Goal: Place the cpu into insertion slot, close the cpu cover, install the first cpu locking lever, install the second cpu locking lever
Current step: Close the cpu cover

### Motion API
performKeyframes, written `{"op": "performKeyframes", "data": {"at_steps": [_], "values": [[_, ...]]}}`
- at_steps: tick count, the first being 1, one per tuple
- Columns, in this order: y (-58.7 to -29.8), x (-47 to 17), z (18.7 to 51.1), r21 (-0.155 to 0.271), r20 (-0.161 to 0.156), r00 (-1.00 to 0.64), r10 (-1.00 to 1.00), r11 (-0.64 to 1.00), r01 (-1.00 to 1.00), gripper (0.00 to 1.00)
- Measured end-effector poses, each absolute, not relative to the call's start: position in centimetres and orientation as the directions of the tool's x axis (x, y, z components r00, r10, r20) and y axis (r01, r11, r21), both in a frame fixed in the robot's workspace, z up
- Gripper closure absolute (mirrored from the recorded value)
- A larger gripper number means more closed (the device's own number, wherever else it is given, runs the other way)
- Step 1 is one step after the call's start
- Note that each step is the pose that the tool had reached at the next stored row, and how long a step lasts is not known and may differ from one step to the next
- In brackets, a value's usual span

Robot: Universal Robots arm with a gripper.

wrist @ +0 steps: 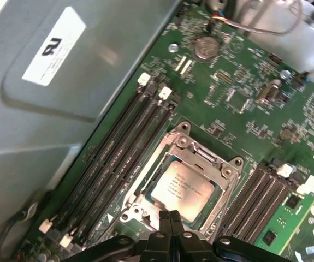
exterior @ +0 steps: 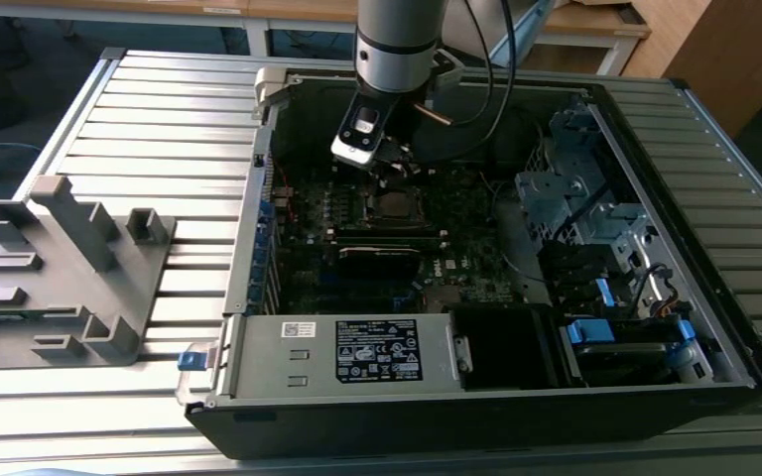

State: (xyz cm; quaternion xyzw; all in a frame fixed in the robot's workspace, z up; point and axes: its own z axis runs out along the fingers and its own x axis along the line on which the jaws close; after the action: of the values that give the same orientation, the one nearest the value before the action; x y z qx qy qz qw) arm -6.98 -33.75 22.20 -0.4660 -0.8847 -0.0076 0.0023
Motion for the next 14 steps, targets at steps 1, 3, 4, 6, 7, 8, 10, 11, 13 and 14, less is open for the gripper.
{"op": "performKeyframes", "data": {"at_steps": [1,3,4,6,7,8,10,11,13,14], "values": [[-33.75,-6.98,22.2,0.011,0.011,-0.58,0.815,0.58,0.815,0.9],[-33.75,-6.98,22.18,0.011,0.011,-0.609,0.793,0.609,0.793,0.9],[-33.75,-6.98,22.16,0.011,0.011,-0.623,0.782,0.623,0.782,0.9],[-33.75,-6.98,22.13,0.011,0.011,-0.652,0.758,0.652,0.758,0.9],[-33.75,-6.98,22.11,0.011,0.011,-0.665,0.746,0.665,0.746,0.9],[-33.75,-6.98,22.1,0.011,0.011,-0.679,0.734,0.679,0.734,0.9],[-33.75,-6.98,22.07,0.011,0.011,-0.705,0.709,0.705,0.709,0.9],[-33.75,-6.98,22.05,0.011,0.011,-0.717,0.697,0.717,0.697,0.9],[-33.75,-6.98,22.02,0.011,0.011,-0.743,0.669,0.743,0.669,0.9],[-33.75,-6.98,22.0,0.011,0.011,-0.755,0.656,0.755,0.656,0.9]]}}
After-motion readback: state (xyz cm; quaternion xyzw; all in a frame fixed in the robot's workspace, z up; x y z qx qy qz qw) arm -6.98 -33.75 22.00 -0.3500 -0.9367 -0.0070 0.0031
